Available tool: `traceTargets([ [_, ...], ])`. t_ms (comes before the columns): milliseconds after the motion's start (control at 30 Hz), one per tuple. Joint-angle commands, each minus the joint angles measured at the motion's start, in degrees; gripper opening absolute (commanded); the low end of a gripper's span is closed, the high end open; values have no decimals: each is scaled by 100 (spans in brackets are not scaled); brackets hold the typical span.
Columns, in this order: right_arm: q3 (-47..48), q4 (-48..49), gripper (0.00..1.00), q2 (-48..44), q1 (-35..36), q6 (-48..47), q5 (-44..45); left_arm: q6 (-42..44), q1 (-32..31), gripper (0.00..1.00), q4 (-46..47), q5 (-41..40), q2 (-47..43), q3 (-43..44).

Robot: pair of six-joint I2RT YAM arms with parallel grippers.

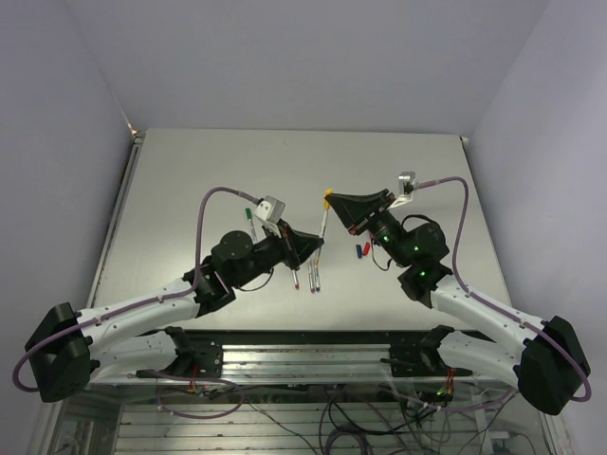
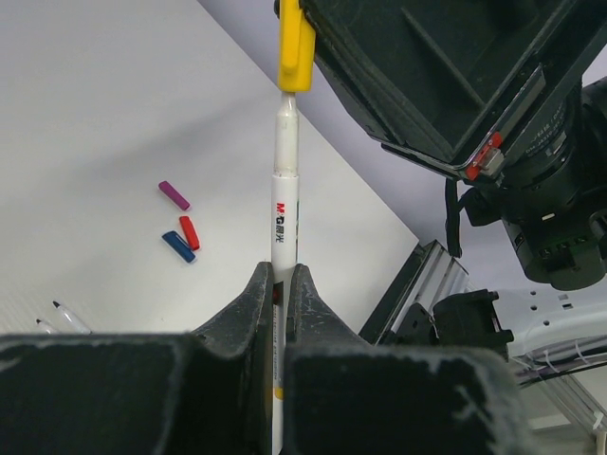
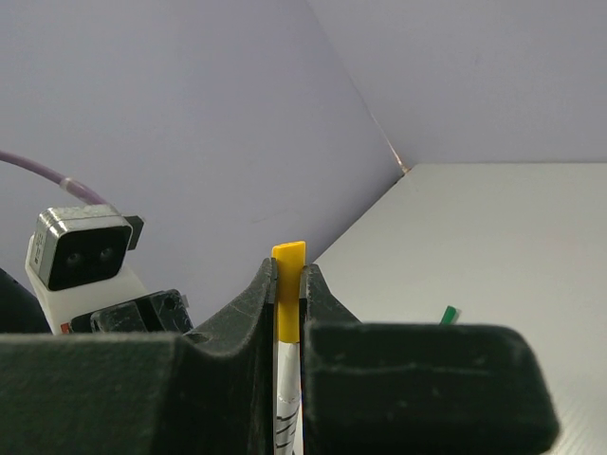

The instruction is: Insert the pens into the pen caps

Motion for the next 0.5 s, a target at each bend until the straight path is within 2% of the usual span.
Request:
traceTargets([
  [0, -106, 73, 0, 36, 96, 92, -204, 40, 14, 7, 593, -353, -197, -74],
  [467, -145, 69, 0, 192, 193, 109, -268, 157, 14, 7, 1232, -281, -299, -226],
])
